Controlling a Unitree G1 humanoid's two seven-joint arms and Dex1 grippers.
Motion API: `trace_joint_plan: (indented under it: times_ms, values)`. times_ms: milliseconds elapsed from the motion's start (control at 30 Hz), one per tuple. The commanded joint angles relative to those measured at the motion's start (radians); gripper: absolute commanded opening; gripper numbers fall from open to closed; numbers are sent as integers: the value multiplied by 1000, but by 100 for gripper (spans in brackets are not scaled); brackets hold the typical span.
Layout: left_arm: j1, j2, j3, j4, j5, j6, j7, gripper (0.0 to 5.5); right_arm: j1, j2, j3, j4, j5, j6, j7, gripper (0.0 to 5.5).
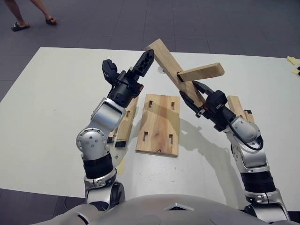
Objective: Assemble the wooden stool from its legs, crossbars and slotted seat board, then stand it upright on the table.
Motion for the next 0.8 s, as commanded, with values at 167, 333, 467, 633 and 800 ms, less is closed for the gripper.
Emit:
trace_joint_plan:
  times_ms: [167, 333, 467, 633, 800]
  values:
    - [-15, 3, -21, -17, -55, -9, -3, 472, 24, -4, 28, -25, 32, 14, 58, 213]
    - [-9, 10, -29, -29, -80, -12, -14, 397, 20, -3, 25, -21, 32, 17, 71, 213]
    - [-1, 16, -48, -36, -78, -11, -17, 325, 21, -4, 21, -27, 40, 26, 78, 213]
    - [9, 59, -87, -51, -25, 4, -28, 246, 20, -3, 21, -23, 44, 31, 83, 213]
    - [9, 84, -106, -58, 3, -5, -41, 170, 20, -2, 18, -18, 46, 33, 82, 212]
